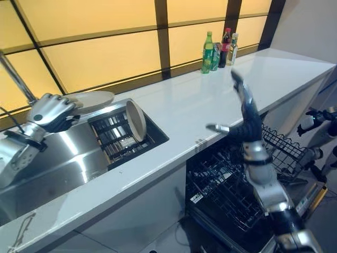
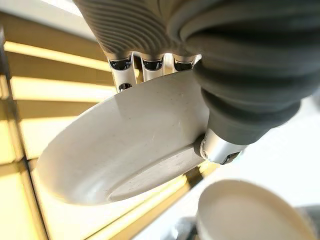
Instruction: Pick up plates and place into dishwasher.
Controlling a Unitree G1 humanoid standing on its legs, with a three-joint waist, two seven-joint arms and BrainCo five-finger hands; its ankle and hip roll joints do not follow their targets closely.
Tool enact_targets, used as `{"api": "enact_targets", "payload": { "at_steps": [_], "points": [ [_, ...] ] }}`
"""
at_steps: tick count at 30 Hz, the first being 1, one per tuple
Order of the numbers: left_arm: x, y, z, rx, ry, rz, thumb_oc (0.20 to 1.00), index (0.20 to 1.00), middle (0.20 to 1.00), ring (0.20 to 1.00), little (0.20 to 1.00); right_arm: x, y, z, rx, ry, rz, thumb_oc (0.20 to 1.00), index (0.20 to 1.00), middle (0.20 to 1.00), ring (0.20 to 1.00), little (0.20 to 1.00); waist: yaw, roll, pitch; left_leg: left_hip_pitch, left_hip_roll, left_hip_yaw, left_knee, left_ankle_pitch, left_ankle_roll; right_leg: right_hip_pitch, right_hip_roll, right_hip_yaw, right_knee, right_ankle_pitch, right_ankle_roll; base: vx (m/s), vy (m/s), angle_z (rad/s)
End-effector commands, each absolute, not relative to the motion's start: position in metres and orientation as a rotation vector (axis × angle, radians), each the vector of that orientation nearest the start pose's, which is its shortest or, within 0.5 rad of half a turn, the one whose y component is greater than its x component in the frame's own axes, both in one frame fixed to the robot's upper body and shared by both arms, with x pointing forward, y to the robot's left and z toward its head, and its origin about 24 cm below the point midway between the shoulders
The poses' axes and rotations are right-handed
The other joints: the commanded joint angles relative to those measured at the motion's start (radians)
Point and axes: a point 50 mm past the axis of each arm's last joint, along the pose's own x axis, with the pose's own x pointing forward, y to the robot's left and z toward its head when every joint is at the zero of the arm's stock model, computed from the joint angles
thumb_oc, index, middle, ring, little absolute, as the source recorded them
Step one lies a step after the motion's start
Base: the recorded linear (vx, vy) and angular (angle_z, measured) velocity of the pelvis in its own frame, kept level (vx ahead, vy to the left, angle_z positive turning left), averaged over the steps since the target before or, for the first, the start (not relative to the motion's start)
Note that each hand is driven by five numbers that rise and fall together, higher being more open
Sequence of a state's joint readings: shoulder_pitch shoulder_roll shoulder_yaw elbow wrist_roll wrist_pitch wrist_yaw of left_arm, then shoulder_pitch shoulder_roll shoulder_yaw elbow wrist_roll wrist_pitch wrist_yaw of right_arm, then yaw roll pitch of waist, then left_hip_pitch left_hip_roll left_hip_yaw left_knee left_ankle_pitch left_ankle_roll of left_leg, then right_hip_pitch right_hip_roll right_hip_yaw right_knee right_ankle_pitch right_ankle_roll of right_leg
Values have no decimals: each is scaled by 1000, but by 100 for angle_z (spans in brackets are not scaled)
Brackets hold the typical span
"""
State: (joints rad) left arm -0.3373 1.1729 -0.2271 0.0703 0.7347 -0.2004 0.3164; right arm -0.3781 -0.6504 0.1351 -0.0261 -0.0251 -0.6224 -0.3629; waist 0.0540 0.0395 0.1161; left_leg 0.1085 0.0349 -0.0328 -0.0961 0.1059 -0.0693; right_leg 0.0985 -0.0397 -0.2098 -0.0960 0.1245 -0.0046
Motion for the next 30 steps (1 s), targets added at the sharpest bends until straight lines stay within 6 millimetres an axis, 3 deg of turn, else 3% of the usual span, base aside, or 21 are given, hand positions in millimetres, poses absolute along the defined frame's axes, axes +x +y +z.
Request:
{"api": "enact_targets", "payload": {
  "at_steps": [1,7,14,28,29,30],
  "points": [
    [287,240,261,1737,-911,156,200,200,200,200,200,264,-175,260,-600,-1274,2,1000,1000,1000,1000,1000,43,-8,2,3,-93,-9,13,-140,57,62,-26,-43,16,-147,96,3,-69,8],
    [278,192,271,1499,-1129,-60,200,200,200,200,200,281,-158,277,-885,-1239,124,1000,1000,1000,1000,1000,66,-33,-25,1,-98,-30,16,-139,55,68,-28,-66,17,-151,91,3,-44,13],
    [281,165,280,1346,-1179,-233,200,200,200,200,200,303,-148,282,-1190,-1143,241,1000,1000,1000,1000,1000,65,-45,-47,5,-102,-37,12,-138,54,72,-28,-70,16,-152,91,19,-18,6],
    [283,123,285,1149,-1232,-441,200,200,200,200,200,332,-123,276,-1274,-1041,301,1000,1000,1000,1000,1000,67,-48,-61,14,-105,-41,9,-139,58,76,-27,-63,14,-149,91,5,-2,1],
    [283,121,284,1136,-1230,-454,200,200,200,200,200,334,-122,274,-1267,-1024,317,862,862,862,862,862,68,-48,-63,14,-105,-40,9,-139,58,76,-28,-63,13,-149,91,0,0,0],
    [283,120,284,1130,-1227,-462,200,200,200,200,200,335,-121,273,-1258,-1013,332,310,310,310,310,310,69,-47,-63,15,-104,-40,9,-139,58,77,-28,-63,13,-149,91,0,0,0]
  ]
}}
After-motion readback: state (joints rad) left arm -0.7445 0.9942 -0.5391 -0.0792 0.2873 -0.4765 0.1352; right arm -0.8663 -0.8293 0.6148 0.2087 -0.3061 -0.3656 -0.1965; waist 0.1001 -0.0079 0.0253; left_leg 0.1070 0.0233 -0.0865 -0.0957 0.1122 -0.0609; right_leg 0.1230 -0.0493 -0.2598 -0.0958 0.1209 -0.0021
